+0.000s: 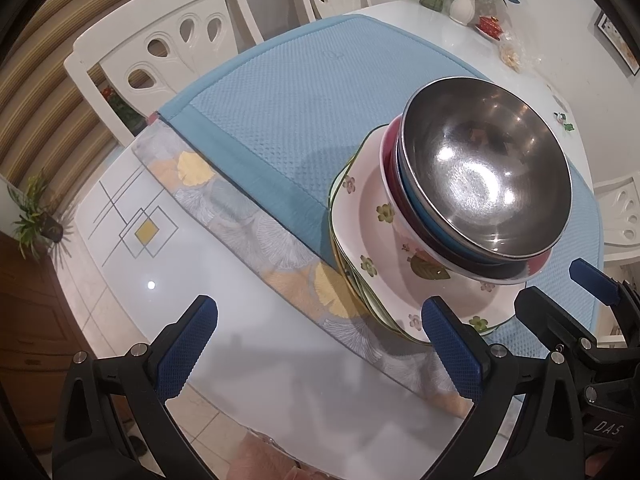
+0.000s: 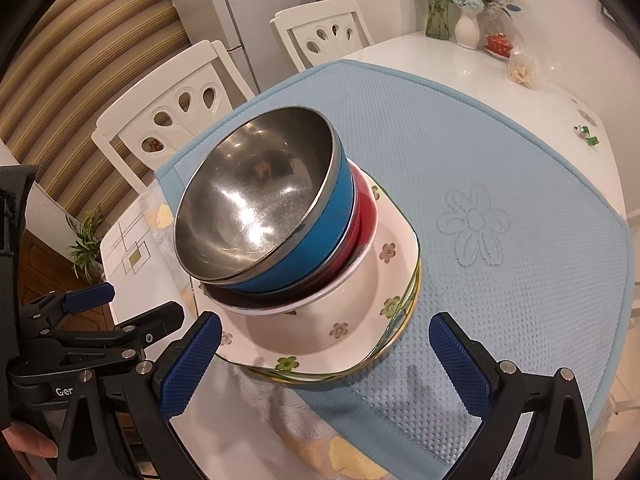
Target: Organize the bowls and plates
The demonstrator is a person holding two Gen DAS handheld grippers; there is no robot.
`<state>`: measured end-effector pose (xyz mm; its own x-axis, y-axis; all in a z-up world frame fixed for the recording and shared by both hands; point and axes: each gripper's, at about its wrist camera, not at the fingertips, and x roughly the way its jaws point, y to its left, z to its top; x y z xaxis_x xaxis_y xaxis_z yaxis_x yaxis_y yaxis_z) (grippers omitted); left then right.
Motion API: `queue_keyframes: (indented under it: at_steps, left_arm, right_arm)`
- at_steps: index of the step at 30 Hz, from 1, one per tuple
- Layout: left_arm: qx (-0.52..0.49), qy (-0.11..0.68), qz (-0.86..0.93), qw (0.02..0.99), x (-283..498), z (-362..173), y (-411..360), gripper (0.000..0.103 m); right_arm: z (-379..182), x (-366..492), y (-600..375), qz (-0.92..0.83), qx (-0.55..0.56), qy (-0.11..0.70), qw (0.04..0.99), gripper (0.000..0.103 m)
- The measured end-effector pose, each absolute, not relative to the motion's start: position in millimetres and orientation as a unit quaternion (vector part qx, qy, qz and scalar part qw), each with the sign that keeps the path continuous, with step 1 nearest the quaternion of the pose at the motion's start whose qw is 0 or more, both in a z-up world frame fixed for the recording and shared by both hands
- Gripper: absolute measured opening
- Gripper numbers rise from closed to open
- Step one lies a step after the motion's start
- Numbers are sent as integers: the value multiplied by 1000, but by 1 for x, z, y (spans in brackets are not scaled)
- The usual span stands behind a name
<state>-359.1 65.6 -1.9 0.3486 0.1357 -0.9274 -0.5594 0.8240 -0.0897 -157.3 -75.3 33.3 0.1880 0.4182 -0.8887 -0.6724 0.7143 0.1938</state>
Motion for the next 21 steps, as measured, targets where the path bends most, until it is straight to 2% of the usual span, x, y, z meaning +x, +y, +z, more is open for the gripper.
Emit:
queue_keyframes:
  at_steps: [21]
  left_arm:
    - [-181, 525, 209, 805, -350, 2, 58, 102]
  right_arm:
    - [34, -155, -78, 352, -112, 527, 766, 103]
